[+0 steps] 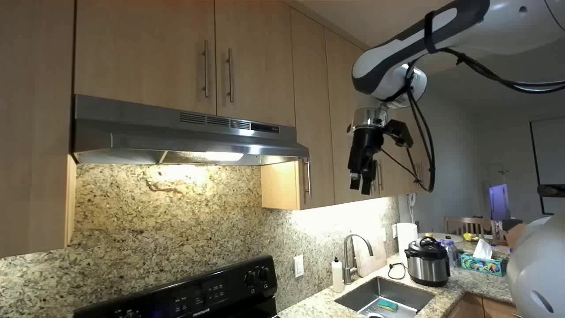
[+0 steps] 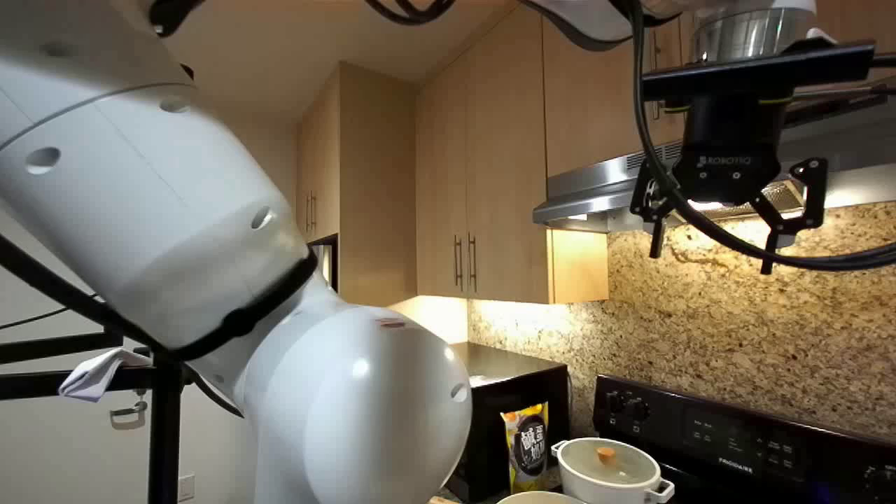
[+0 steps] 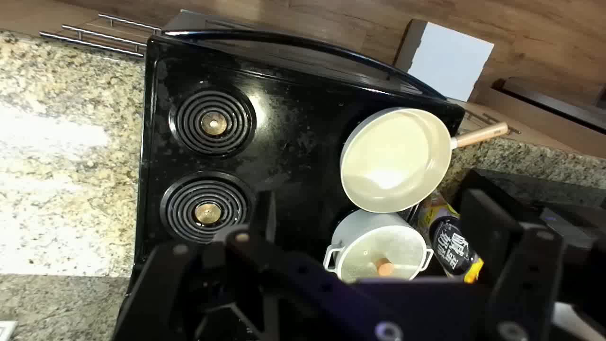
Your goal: Turn off the light
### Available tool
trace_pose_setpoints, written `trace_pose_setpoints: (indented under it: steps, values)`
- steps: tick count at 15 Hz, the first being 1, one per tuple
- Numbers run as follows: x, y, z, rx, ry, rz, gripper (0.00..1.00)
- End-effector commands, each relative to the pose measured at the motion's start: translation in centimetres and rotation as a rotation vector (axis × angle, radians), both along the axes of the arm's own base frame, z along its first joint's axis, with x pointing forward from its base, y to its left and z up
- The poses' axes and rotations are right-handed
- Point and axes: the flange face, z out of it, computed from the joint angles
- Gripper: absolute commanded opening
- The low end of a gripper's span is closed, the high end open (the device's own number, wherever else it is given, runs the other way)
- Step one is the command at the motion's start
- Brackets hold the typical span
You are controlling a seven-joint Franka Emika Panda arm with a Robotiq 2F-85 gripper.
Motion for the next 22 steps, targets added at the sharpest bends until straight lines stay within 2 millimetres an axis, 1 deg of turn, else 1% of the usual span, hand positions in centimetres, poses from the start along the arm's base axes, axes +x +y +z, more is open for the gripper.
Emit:
trace_pose_setpoints:
  steps: [1,12,14,16,17,18,22]
  values:
    - [0.0,0.0,0.1,0.001,0.001,0.0,1.0]
    - [0.0,0.0,0.1,0.001,0.001,0.0,1.0]
    - [-0.2,0.3,-0.2,-0.012,0.0,-0.011,1.0]
    - [-0.3,0.9,0.0,-0.045,-0.005,-0.021,1.0]
    - [0.2,-1.7,4.4,-0.063,-0.014,-0.014,1.0]
    - [0.1,-2.1,5.4,-0.091,-0.025,-0.024,1.0]
    - [-0.5,-4.3,12.0,-0.21,-0.102,-0.039,1.0]
